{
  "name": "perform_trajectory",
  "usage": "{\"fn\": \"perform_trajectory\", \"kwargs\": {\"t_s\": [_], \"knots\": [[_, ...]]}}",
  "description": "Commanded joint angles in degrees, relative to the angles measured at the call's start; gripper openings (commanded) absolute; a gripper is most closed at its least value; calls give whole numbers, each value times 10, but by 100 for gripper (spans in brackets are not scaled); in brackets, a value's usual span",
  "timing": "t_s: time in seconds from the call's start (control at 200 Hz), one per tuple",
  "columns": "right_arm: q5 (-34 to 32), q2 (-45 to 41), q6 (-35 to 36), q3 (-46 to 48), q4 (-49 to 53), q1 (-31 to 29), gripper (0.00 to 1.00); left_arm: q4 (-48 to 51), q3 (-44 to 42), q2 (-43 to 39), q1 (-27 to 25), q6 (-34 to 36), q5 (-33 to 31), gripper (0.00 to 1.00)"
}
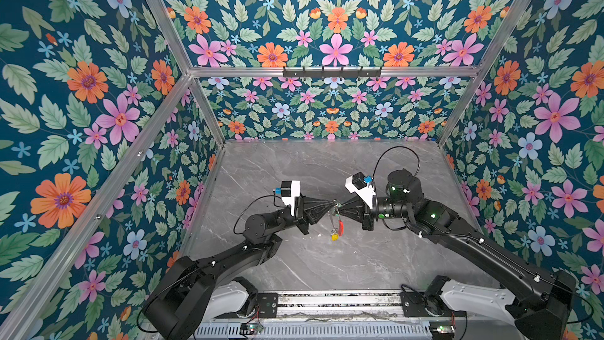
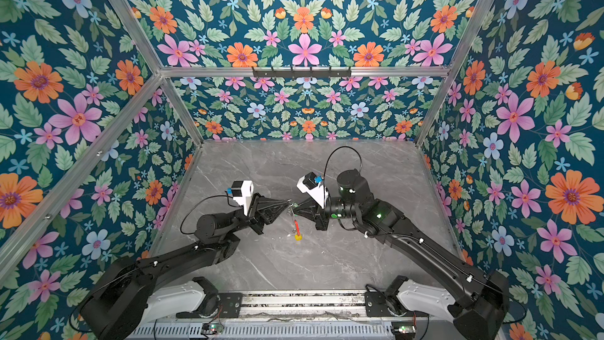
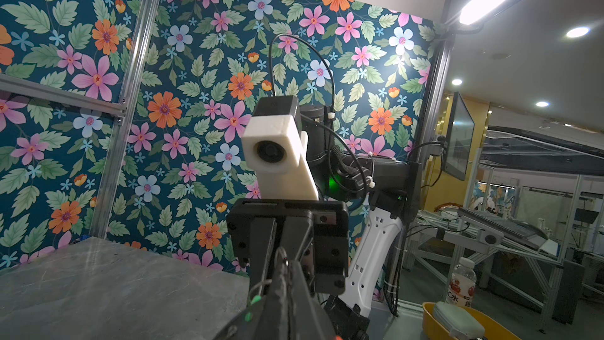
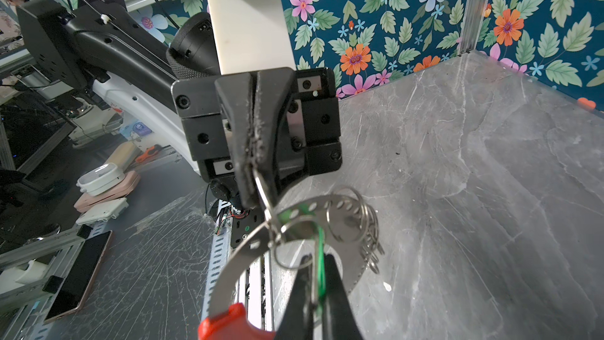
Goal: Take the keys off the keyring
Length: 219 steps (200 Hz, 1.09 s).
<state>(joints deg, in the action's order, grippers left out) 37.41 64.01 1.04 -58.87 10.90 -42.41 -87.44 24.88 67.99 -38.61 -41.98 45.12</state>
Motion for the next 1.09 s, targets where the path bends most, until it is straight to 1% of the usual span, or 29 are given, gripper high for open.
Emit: {"fn": "perform_trajectory", "kwargs": {"t_s": [0.0, 0.335, 0.45, 0.515, 0.57, 0.65, 0.765, 0.905, 0.955, 1.02, 1.09], "knots": [[-27, 0, -11, 4, 26, 0, 0, -83, 2, -5, 3, 1, 9, 0], [-39, -1, -25, 9, 18, 0, 0, -80, 4, -1, 6, 5, 17, 0], [-35, -4, -32, 5, 15, 0, 18, -61, 11, 1, 6, 13, 29, 0], [-35, -8, -36, 5, 14, 0, 27, -59, 12, 5, 6, 13, 33, 0], [-35, -13, -38, 4, 14, 0, 32, -58, 12, 6, 6, 14, 32, 0], [-39, -23, -39, 5, 19, 0, 36, -53, 12, 6, 6, 17, 32, 0], [-64, -58, -42, 16, 20, 0, 38, -40, 12, 3, 6, 24, 32, 0], [-94, -122, -50, 40, -27, 0, 45, -27, 15, 2, 7, 30, 34, 0], [-98, -135, -55, 45, -48, 0, 47, -27, 18, 4, 7, 29, 40, 0], [-100, -138, -58, 43, -65, 0, 48, -32, 24, 12, 6, 22, 47, 0], [-80, -127, -57, 34, -73, 1, 48, -42, 28, 22, 7, 12, 54, 0]]}}
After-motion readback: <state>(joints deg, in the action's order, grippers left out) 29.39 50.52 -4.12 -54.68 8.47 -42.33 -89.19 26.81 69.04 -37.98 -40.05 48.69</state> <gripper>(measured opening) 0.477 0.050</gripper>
